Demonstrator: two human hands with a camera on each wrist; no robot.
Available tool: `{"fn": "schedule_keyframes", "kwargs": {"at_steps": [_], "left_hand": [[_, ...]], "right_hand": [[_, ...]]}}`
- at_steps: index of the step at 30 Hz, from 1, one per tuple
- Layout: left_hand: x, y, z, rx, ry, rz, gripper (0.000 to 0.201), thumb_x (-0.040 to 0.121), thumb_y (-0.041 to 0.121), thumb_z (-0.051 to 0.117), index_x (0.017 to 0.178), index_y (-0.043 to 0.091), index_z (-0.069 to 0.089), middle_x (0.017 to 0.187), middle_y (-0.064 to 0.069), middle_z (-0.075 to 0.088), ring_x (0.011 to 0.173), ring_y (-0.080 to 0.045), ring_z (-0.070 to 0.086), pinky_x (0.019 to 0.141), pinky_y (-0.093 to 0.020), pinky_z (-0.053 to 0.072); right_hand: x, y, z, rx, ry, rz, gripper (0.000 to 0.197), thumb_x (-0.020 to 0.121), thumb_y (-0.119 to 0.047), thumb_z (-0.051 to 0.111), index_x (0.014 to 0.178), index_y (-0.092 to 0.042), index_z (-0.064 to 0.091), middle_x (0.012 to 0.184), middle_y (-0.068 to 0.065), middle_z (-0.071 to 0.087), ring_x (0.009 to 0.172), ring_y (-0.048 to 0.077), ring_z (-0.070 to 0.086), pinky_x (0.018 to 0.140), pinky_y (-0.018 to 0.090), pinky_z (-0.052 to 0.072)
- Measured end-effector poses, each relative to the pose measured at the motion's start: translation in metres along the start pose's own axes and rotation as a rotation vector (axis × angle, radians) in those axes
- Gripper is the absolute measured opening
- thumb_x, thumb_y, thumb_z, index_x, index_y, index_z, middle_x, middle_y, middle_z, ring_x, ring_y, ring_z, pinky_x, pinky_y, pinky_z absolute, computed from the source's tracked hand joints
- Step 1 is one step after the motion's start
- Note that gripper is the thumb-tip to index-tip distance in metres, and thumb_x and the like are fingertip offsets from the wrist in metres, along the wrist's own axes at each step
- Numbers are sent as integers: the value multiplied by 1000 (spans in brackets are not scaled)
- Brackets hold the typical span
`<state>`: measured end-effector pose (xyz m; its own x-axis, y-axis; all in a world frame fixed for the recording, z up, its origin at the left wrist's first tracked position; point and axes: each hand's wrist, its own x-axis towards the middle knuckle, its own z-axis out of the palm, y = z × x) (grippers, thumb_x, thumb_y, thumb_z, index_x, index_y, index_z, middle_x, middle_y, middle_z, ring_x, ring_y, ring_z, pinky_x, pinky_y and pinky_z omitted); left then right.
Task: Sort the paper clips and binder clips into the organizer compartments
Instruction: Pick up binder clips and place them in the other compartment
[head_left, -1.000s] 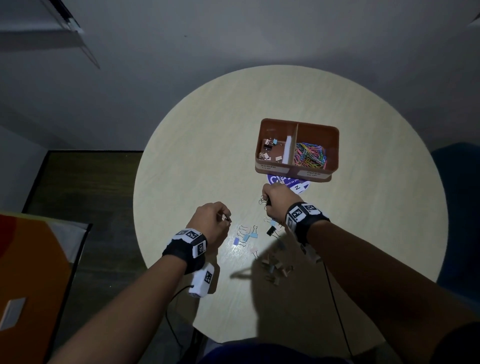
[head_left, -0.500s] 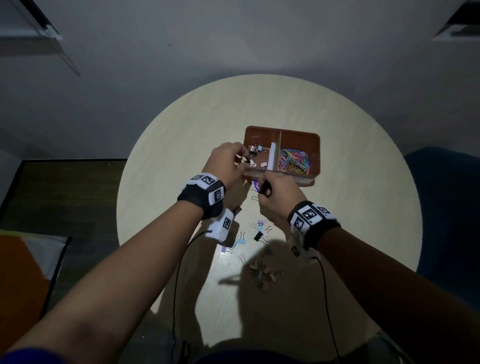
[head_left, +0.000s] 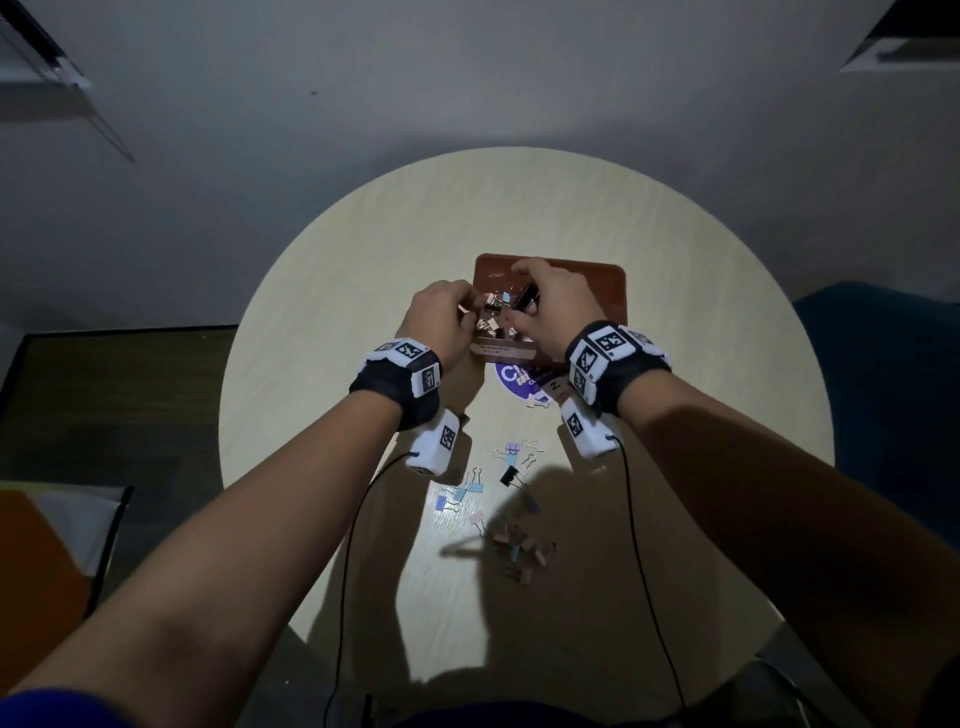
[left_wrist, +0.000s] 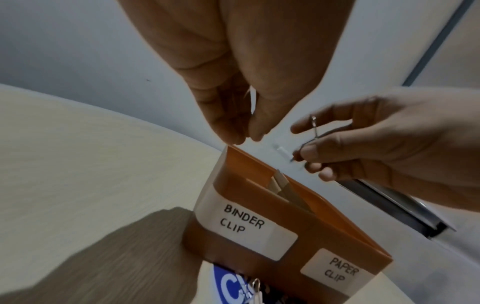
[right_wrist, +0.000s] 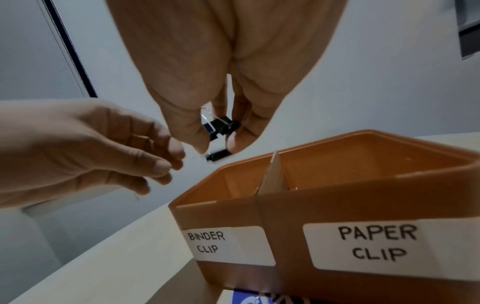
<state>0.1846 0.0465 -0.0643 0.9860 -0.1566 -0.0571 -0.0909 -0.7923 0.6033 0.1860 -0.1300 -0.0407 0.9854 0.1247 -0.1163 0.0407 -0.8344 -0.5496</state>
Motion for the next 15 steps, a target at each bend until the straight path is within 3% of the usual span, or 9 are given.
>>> {"fn": "schedule_keyframes", "kwargs": {"at_steps": [3,5,7,9,11,15], "left_hand": [[-16,-16,5,-30,32,-60,16,89,8,56,98,14,67,100,-5,63,85,-19,59,76,-24,39],[-26,-27,10,-5,36,-87,16,88,7,55,96,13,67,98,-4,62,83,-18,57,74,-23,37],[-35,-40,20,41,-28,-94,18,88,5,53,96,13,67,96,-2,60,81,-15,53,73,-23,36],[-46,-47,33,122,-177,-52,22,85,7,54,99,16,68,97,2,58,84,-13,53,73,-24,40],[-57,-51,50,213,-301,38,32,79,11,61,106,26,69,107,4,61,95,-17,58,77,-30,50],[-78,-52,71,356,-372,143,31,88,14,62,116,27,66,125,1,57,107,-24,53,82,-42,53]], "right_hand": [[-3,3,6,-25,1,-26,42,88,-20,67,129,-18,57,120,8,64,115,26,54,94,31,43],[-14,8,10,26,46,-46,24,88,-16,64,113,-15,64,109,6,66,102,24,59,90,34,50],[-29,17,19,72,58,-62,10,86,-11,60,94,-14,66,92,4,67,87,22,61,80,39,53],[-46,28,30,65,14,-50,11,85,-10,55,84,-16,65,81,1,66,76,19,62,71,39,55],[-59,42,42,3,-78,-32,14,86,-12,53,85,-19,65,82,-1,66,76,19,62,70,39,56],[-65,60,60,-133,-201,-25,26,90,-10,53,110,-13,69,112,8,66,102,26,61,88,36,51]]}}
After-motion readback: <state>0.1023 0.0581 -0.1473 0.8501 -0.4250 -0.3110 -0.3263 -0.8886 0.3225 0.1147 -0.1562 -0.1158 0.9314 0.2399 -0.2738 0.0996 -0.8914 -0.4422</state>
